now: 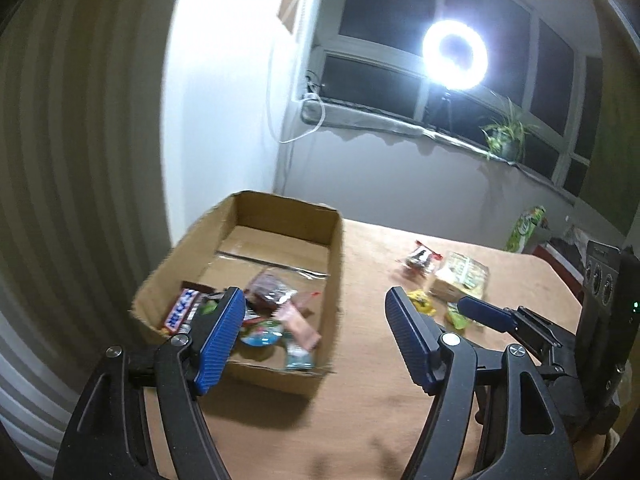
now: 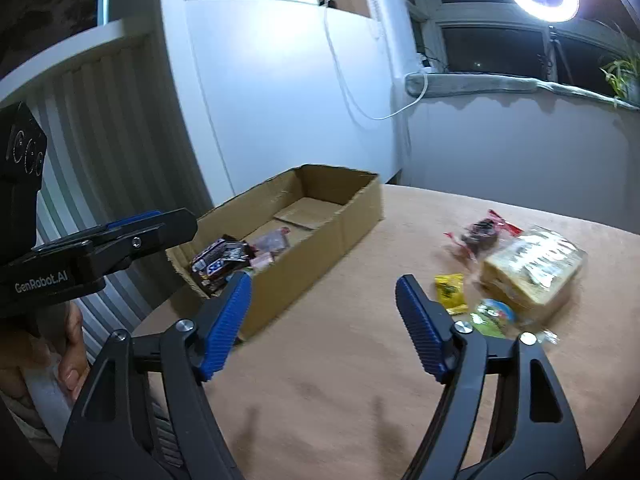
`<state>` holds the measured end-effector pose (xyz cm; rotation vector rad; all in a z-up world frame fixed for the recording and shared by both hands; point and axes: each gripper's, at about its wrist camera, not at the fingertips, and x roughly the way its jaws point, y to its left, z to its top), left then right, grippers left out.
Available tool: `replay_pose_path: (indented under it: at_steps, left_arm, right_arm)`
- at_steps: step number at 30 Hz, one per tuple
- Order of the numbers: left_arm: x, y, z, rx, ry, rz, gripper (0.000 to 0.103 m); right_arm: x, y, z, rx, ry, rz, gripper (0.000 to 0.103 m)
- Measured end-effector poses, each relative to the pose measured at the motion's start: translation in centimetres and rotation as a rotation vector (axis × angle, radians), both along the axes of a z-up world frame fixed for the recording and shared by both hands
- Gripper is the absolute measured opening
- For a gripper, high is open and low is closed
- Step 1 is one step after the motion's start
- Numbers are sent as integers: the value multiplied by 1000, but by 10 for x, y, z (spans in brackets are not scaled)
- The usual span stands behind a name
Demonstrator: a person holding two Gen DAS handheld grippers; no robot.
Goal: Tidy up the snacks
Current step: 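Grasp the green jelly cup with the left gripper while the right gripper grasps the small clear candy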
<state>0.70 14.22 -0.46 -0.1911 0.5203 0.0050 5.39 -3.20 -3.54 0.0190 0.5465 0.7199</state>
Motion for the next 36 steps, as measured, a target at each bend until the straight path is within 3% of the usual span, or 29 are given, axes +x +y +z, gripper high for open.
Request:
replay_pose_path:
  at_steps: [23,31,36]
  left_arm:
    - [43,-123,-11,104,84,-232,73]
    - [64,-152,-24,123,122,-295,73]
    - [79,-160,-34,127,148,-314,73]
  right_arm:
    - [43,-138,-35,-27,126,-233,81]
    - [54,-160,-45,-50,164,-266,81]
    - [61,-154,-51,-114,179,-248,81]
